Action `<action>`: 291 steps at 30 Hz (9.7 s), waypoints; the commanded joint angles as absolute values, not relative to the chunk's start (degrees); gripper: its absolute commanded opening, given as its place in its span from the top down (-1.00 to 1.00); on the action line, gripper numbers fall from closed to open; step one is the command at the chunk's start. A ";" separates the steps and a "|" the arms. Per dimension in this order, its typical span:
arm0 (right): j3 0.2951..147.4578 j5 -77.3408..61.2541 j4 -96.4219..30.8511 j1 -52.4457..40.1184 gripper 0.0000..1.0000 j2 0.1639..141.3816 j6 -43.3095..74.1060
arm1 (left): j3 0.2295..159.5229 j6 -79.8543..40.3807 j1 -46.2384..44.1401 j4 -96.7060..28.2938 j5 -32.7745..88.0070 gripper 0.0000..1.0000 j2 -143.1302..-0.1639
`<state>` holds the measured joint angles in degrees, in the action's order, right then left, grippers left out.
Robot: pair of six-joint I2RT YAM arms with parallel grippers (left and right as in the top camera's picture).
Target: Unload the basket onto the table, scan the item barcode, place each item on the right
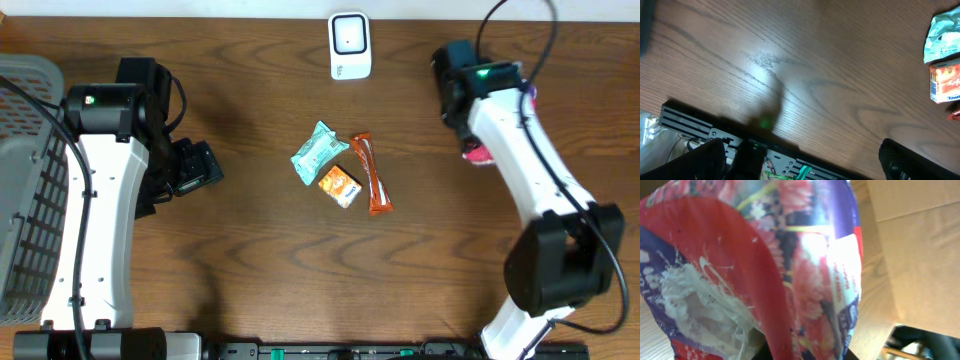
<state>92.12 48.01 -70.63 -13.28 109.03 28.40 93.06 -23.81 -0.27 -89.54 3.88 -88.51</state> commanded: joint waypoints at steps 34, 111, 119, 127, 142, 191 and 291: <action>126.89 27.55 -95.09 -15.20 -0.33 120.40 23.09 | 92.84 -24.08 -0.16 -89.67 2.96 -0.96 -88.73; 87.44 30.02 -56.60 -31.20 0.27 122.89 31.24 | 92.84 -24.08 -0.16 -89.49 2.96 -0.96 -88.73; 103.13 20.64 -65.08 -28.01 0.98 122.78 22.85 | 92.84 -24.08 -0.19 -89.49 2.96 -0.96 -88.73; 112.90 -24.12 -70.85 -16.60 0.98 122.78 4.93 | 92.84 -24.08 -0.16 -89.49 2.96 -0.96 -88.73; 92.92 -46.92 -64.64 5.82 0.85 122.85 0.82 | 92.84 -24.08 -0.16 -89.49 2.96 -0.96 -88.73; 102.15 -6.04 -74.48 11.68 -0.99 114.39 6.79 | 92.84 -24.08 -0.16 -89.49 2.96 -0.96 -88.73; 107.22 -8.91 4.25 -17.15 0.98 131.90 47.51 | 92.84 -24.08 -0.16 -89.49 2.96 -0.96 -88.73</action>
<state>102.04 -8.80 5.65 -17.67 133.38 51.16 93.06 -23.81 -0.27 -89.36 3.88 -88.51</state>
